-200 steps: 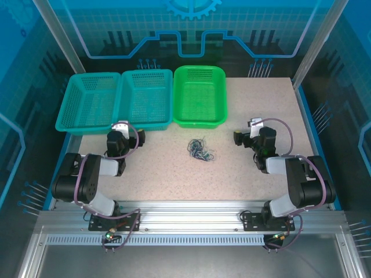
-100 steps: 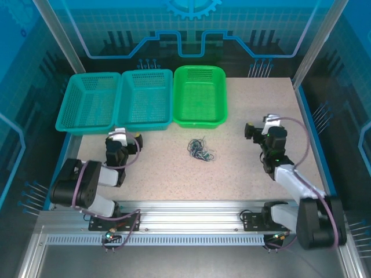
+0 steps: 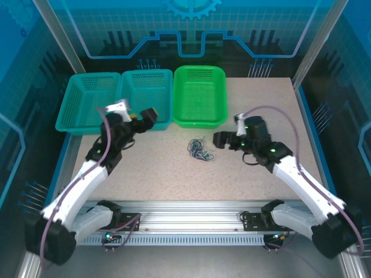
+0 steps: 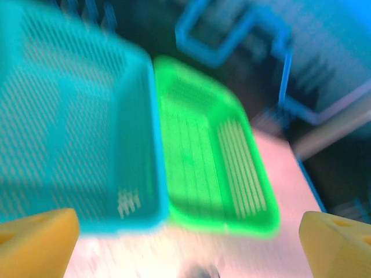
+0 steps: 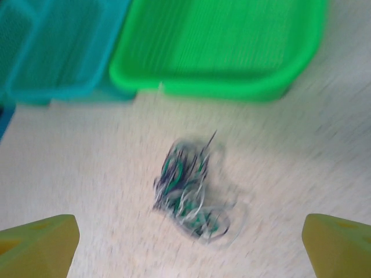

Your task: Untangle the cables

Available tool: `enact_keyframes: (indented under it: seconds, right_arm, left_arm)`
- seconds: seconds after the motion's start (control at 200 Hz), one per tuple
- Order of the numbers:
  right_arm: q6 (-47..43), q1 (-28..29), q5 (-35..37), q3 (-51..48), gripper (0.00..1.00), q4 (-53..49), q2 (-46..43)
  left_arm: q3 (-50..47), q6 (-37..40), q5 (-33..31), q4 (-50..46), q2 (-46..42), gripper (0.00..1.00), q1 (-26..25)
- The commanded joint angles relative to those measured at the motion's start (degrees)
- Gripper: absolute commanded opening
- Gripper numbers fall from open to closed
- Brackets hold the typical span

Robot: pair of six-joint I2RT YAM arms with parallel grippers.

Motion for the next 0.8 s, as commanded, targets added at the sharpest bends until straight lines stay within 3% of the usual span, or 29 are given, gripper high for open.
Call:
enact_keyframes:
  seconds: [0.0, 0.09, 0.205, 0.38, 0.41, 0.535, 0.665, 0.725, 0.795]
  right_arm:
    - [3.9, 5.0, 0.9, 1.6, 1.0, -2.9, 5.9]
    - [4.2, 7.3, 3.3, 1.7, 1.0, -0.7, 10.9]
    - [2.7, 8.7, 4.6, 1.1, 1.0, 4.8, 17.0]
    - [-0.3, 10.7, 4.9, 5.9, 0.97, 9.5, 29.4]
    - [-1.0, 11.2, 5.6, 6.7, 0.91, 9.8, 31.3]
    - [-4.6, 11.6, 7.2, 9.1, 0.5, 10.2, 36.5]
    - [-10.4, 12.1, 7.6, 5.9, 0.14, 12.3, 33.3]
    - [-14.2, 12.1, 5.2, 2.5, 0.08, 14.7, 29.4]
    - [-19.5, 12.3, -0.4, -2.8, 0.08, 18.0, 24.1]
  left_arm:
    - [3.5, -7.8, 7.6, -18.4, 9.3, 0.91, -7.1]
    - [4.0, -9.4, 7.4, -12.8, 15.2, 0.83, -11.9]
    - [5.7, -11.2, 9.2, -7.4, 22.1, 0.78, -13.5]
    - [3.3, -11.0, 6.1, -1.6, 21.9, 0.77, -13.8]
    - [2.9, -10.4, 5.5, -1.6, 21.2, 0.77, -13.8]
    - [0.8, -7.0, 4.0, -1.3, 17.1, 0.78, -13.8]
    - [0.9, -4.2, 2.2, -4.6, 13.3, 0.82, -13.6]
    - [1.9, -3.0, 2.1, -7.1, 12.5, 0.83, -13.4]
    - [3.2, -0.9, 3.1, -9.8, 12.2, 0.84, -13.1]
